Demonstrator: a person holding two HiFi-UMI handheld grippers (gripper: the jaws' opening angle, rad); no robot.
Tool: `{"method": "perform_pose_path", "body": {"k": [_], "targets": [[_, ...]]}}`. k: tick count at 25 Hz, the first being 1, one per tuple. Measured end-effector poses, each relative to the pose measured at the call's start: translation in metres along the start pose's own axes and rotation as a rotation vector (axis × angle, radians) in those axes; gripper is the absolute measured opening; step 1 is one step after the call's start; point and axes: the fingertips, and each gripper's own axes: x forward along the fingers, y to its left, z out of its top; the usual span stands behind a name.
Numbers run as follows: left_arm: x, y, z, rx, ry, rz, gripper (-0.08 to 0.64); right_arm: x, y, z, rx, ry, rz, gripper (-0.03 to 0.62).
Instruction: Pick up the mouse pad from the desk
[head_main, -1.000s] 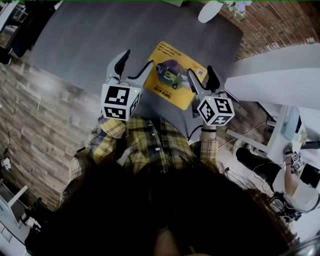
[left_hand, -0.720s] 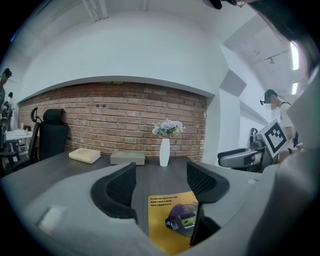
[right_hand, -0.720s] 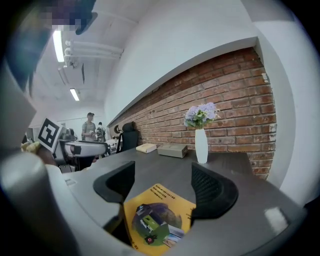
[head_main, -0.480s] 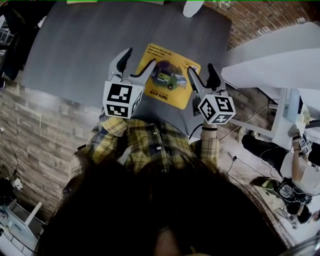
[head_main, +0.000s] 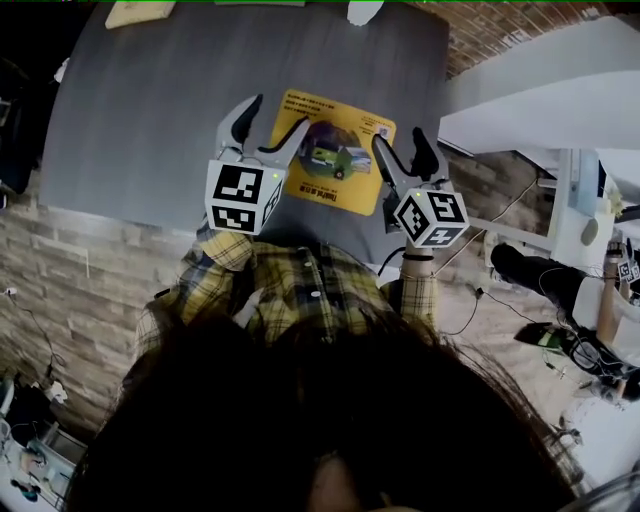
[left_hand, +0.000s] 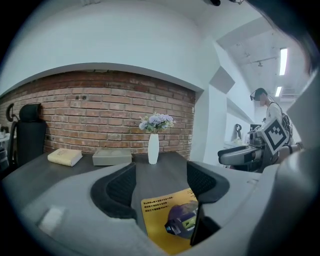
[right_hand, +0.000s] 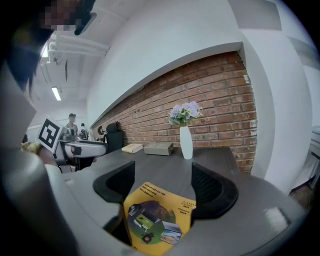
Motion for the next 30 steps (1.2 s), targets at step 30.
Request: {"method": "perform_pose_path", "body": {"k": [30], "targets": [[0.047,0.008,-0.074,0.009,0.205,-0.05,0.314,0.023,-0.023,-0.063,0.154,0.128,-0.025,0.331]]}}
